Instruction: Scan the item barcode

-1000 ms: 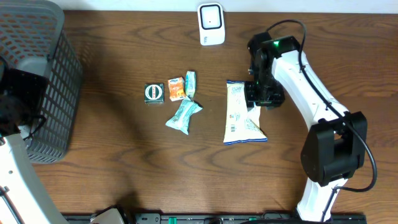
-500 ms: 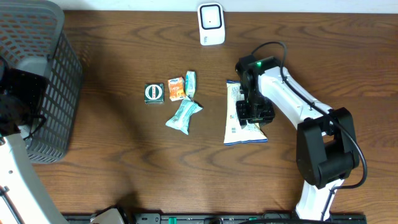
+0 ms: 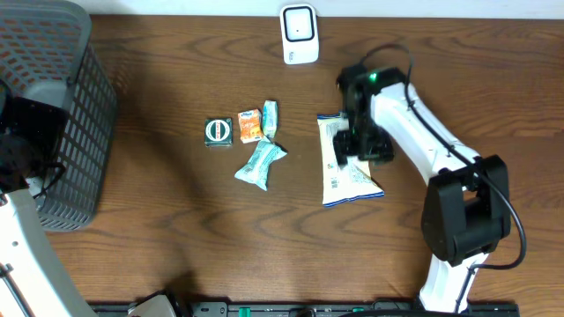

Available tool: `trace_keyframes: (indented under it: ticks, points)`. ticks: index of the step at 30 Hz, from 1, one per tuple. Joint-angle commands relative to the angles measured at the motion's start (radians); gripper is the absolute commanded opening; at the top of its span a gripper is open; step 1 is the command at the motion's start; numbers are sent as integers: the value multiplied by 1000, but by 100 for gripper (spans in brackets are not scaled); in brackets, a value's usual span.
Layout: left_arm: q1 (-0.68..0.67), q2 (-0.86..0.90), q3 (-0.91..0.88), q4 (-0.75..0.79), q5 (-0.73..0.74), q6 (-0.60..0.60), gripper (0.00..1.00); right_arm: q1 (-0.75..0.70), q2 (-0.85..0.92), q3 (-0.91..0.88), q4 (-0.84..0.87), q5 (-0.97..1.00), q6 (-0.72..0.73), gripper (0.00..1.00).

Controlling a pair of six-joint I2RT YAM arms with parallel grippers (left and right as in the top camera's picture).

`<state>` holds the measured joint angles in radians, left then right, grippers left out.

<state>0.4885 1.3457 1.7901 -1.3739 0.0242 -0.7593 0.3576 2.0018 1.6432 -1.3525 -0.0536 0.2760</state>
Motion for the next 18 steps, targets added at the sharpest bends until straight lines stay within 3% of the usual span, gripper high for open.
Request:
trace_keyframes:
  ticks: [1,3,7,12,18]
  points:
    - [4,0,3,-3,-6,-2,97,-39,-5,82,-13,10,-29,90]
    - [4,0,3,-2,-6,-2,98,-66,-5,89,1,10,-40,99]
    - [4,0,3,-2,-6,-2,98,-146,-3,64,63,-10,-51,99]
    - [4,0,3,-2,-6,-2,98,-231,-2,-9,162,-198,-154,99]
    - [4,0,3,-2,-6,-2,98,-273,-2,-132,298,-316,-166,99]
